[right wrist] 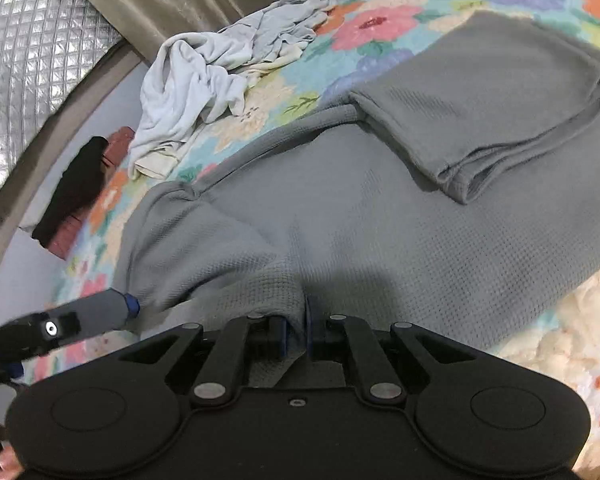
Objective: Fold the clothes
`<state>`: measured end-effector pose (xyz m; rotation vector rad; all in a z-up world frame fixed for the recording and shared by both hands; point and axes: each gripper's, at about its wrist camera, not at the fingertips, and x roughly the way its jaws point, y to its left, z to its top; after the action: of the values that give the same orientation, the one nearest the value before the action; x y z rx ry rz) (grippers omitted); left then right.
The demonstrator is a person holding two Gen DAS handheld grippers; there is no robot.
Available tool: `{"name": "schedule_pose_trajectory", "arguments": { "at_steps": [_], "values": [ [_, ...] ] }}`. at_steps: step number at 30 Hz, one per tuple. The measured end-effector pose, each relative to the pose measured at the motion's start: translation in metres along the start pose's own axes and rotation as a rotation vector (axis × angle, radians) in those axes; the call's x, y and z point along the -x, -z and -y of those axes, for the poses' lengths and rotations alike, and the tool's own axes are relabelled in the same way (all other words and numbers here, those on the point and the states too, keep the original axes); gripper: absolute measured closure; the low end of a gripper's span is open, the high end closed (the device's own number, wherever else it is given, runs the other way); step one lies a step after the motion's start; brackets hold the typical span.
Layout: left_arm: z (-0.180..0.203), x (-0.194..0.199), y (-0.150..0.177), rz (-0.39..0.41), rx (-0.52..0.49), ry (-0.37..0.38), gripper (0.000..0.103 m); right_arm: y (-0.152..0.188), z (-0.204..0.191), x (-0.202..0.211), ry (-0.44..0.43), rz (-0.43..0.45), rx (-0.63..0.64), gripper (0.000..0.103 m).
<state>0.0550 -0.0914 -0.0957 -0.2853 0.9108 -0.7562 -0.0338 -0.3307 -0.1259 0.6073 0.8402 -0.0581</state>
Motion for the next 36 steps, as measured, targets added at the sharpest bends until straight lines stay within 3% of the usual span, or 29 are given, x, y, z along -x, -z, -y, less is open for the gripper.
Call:
{"name": "schedule_pose_trajectory", "arguments": {
  "at_steps": [4,6,10,12,15,17,20,22,24,26,29,32,34,36],
  "values": [
    [-0.046,0.011,0.019,0.005,0.21,-0.039,0.032,0.007,-0.004,0.002,0.022,-0.002,0.025,0.094],
    [-0.063,0.027,0.012,0.072,0.25,-0.103,0.032,0.006,-0.001,0.004,0.021,-0.001,0.019,0.094],
    [-0.058,0.037,-0.008,0.118,0.012,-0.296,0.032,0.005,0.001,0.0,0.018,-0.006,0.021,0.094],
    [-0.06,0.032,-0.011,0.095,-0.034,-0.245,0.032,0.007,-0.004,-0.001,0.028,-0.006,0.073,0.091],
    [-0.069,0.02,-0.012,0.066,0.068,-0.105,0.029,0.012,-0.019,0.001,0.054,0.016,0.21,0.084],
    [-0.072,0.006,-0.013,0.037,0.109,-0.046,0.027,0.016,-0.027,0.001,0.072,0.03,0.301,0.073],
    [-0.079,-0.018,-0.014,0.027,0.123,-0.11,0.037,0.02,-0.037,-0.003,0.101,0.055,0.413,0.067],
    [-0.089,-0.027,-0.013,-0.009,0.168,-0.085,0.1,0.019,-0.039,-0.006,0.11,0.061,0.439,0.068],
    [-0.095,-0.029,-0.016,-0.02,0.206,-0.057,0.1,0.016,-0.035,-0.003,0.07,0.063,0.372,0.092],
    [-0.097,-0.019,-0.029,0.0,0.236,-0.008,0.101,0.015,-0.037,0.004,-0.023,0.066,0.329,0.093],
    [-0.106,0.021,-0.06,0.078,0.308,0.151,0.101,0.017,-0.049,0.019,-0.231,0.074,0.295,0.093],
    [-0.12,0.049,-0.079,0.128,0.311,0.197,0.101,0.024,-0.074,0.021,-0.392,0.051,0.299,0.093],
    [-0.137,0.043,-0.079,0.103,0.361,0.205,0.101,0.033,-0.098,0.011,-0.394,0.025,0.333,0.093],
    [-0.153,0.032,-0.077,0.06,0.412,0.198,0.101,0.041,-0.116,0.002,-0.337,0.031,0.396,0.093]
  ]
}}
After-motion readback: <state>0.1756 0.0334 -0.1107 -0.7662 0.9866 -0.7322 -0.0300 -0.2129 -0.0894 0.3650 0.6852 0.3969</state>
